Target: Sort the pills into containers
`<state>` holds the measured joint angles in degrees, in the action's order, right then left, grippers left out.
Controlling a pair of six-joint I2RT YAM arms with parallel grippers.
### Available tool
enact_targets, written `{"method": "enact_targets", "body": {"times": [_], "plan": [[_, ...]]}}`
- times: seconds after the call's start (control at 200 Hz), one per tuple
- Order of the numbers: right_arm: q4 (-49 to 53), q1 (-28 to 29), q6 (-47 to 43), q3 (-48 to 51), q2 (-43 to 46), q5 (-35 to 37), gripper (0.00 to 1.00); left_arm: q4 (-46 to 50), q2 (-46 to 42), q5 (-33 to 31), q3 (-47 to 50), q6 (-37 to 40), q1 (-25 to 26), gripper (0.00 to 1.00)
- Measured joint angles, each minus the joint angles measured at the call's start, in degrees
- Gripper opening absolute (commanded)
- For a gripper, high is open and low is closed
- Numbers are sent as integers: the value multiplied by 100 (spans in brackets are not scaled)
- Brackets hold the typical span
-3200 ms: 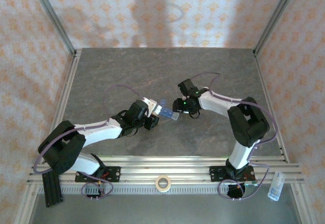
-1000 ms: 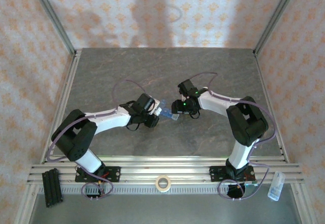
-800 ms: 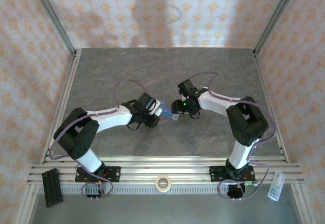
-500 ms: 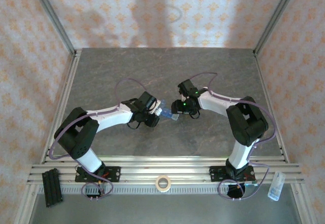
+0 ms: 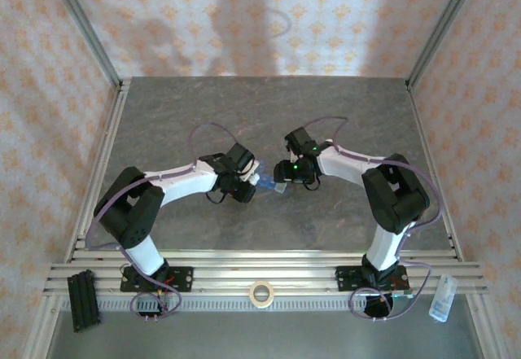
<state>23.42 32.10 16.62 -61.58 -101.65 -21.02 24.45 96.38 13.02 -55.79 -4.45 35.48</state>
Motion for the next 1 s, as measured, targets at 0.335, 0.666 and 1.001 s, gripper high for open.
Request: {"method": "enact_targets", "body": {"times": [0.335,0.666,1.001], "plan": [[-33,0,0,0,-11,-7,66,372,175,-74,-275,0,-2,0],[-55,0,0,11,-15,-9,66,704,326,-170,-566,2,-2,0],[-105,0,2,13,-52,-70,65,1049,374,-299,-750,94,-2,0]]}}
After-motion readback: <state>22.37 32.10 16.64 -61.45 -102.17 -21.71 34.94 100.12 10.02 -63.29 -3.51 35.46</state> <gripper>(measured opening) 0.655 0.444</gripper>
